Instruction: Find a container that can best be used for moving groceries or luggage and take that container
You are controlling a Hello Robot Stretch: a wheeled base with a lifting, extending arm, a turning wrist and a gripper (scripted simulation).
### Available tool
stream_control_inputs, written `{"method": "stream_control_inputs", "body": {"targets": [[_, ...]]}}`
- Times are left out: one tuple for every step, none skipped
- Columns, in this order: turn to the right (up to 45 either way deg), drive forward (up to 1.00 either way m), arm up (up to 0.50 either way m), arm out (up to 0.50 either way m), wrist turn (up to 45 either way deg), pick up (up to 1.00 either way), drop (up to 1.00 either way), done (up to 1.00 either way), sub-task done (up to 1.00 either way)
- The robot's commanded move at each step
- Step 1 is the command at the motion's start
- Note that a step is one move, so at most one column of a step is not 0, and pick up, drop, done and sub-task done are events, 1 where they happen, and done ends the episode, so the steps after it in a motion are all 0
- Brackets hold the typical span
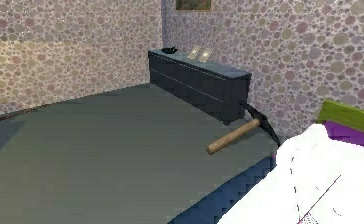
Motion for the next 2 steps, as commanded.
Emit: {"method": "stream_control_inputs", "body": {"targets": [[0.0, 0.0, 0.0, 0.0, 45.0, 0.0, 0.0, 0.0, 0.0], [0.0, 0.0, 0.0, 0.0, 45.0, 0.0, 0.0, 0.0, 0.0]]}}
